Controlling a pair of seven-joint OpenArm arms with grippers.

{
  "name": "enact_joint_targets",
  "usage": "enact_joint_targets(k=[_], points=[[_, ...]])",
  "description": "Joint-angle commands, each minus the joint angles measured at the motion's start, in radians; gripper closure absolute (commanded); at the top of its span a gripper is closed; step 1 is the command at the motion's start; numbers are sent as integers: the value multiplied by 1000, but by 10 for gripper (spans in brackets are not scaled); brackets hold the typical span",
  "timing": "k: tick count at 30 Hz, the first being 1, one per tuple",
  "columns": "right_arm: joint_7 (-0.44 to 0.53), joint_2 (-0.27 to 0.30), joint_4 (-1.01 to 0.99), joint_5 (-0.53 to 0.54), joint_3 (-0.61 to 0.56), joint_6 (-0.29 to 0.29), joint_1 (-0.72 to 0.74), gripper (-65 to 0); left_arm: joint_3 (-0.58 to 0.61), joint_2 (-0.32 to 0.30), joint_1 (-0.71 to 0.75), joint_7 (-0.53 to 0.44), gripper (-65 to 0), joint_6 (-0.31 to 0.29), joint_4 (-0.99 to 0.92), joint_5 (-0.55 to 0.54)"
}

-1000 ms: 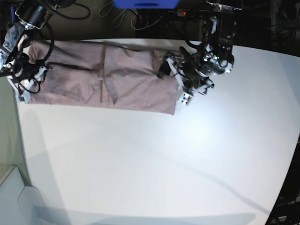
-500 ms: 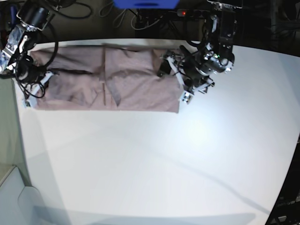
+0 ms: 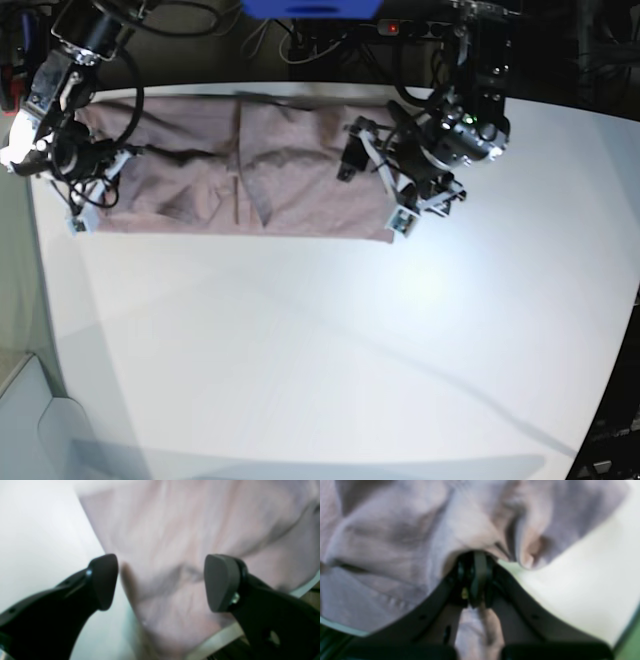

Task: Layout the t-shirt on the table in an organized manner, then fold the t-shirt properly
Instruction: 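Grasp the folded bundle with the right gripper and fold it toward the left gripper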

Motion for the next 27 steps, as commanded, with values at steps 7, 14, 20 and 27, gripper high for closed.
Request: enact_joint_targets(k=[7, 14, 20, 27], points=[[21, 18, 189, 13, -6, -1, 52, 0, -4, 1, 0, -11, -522, 1, 55, -5], [28, 3, 301, 15, -127, -1, 12, 0, -156, 1, 50, -11, -522, -7, 57, -10], [27, -52, 344, 12, -221, -1, -28, 0, -289, 1, 86, -11, -522, -10, 83, -11], [31, -115, 344, 12, -403, -1, -73, 0, -312, 1, 126, -9, -522, -10, 106, -11]])
